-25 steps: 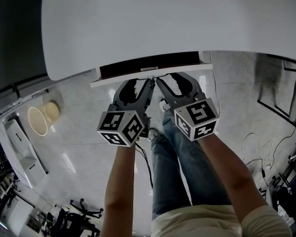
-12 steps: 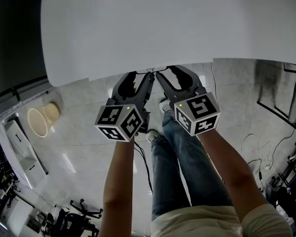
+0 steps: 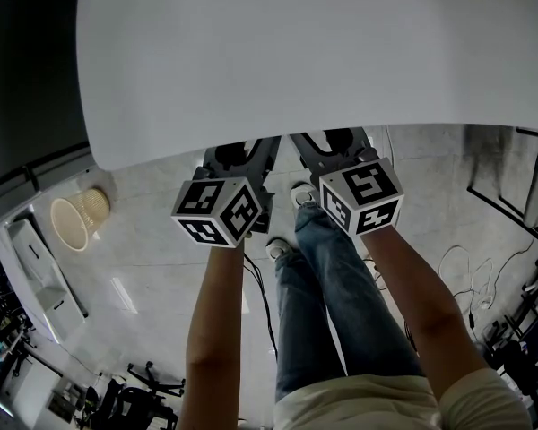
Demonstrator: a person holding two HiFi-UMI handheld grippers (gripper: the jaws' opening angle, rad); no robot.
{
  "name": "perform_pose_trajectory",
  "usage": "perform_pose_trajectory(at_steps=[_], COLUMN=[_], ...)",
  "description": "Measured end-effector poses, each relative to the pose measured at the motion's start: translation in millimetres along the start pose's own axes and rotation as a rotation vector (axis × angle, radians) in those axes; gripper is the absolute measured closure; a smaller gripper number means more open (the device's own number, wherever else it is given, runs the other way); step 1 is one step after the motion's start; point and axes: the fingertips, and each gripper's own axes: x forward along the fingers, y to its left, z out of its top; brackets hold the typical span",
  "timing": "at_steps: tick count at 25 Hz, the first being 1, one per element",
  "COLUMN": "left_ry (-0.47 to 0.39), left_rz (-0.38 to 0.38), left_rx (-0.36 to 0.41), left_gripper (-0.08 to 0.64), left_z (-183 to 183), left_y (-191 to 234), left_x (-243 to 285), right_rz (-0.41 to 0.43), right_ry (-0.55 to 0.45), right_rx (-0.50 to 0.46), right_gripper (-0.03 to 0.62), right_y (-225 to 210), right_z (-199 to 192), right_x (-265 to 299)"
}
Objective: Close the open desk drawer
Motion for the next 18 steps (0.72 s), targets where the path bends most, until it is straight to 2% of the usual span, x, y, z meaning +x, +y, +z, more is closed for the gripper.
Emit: perform_pose_trajectory(at_steps=[18], left_ry=[-0.031], left_rz=[0.021], left_rx=[0.020], left_gripper=[0.328], left_z=[20], left_y=[6], left_x=[22], right_rz=[0.011], right_ry=[-0.040], right_rx=[-0.028], right_gripper=[0.414], right_y=[-16], right_z=[18], right_x=[17])
